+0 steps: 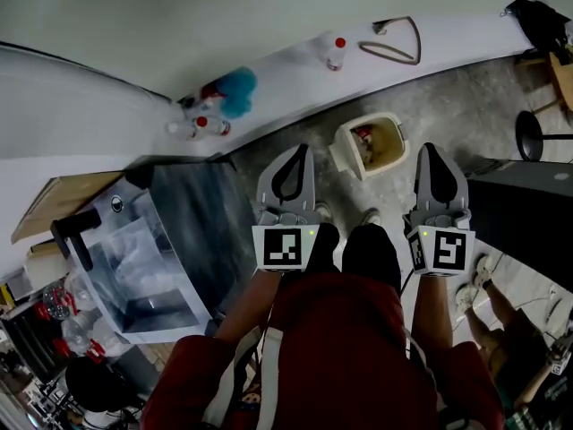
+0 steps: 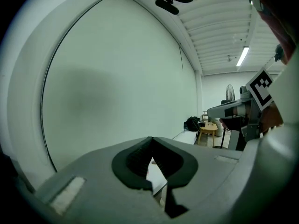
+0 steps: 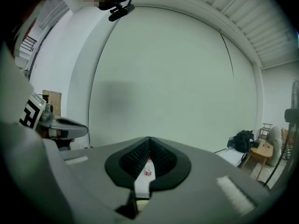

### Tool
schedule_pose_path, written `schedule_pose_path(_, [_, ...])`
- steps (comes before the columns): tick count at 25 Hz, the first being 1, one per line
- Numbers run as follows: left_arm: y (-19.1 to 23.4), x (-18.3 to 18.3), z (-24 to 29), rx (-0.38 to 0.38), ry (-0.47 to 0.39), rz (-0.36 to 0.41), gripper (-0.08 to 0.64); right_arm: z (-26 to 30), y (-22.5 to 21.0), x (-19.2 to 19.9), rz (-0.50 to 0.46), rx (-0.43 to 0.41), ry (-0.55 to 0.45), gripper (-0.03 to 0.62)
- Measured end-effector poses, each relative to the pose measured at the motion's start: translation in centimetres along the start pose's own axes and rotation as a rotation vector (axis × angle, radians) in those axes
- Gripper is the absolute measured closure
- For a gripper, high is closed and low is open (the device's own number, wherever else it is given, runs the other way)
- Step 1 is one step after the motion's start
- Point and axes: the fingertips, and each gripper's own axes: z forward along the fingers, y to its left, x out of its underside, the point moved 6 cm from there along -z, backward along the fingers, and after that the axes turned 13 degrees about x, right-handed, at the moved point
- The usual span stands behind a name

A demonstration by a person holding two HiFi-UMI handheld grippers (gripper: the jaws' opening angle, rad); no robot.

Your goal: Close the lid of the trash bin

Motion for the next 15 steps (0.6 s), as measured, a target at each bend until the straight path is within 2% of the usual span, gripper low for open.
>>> schedule_pose_path(7, [-0.9, 6.1, 2.3, 0.053, 0.114, -0.028, 0.555, 1.9, 0.4, 3.6, 0.034, -0.013, 0.047, 0.592])
schedule_pose_path(15, [-3.4, 11.8, 5.0, 0.085, 0.216, -0.129, 0.554, 3.7, -0.8, 7.6, 0.052, -0.044, 0.102, 0.592])
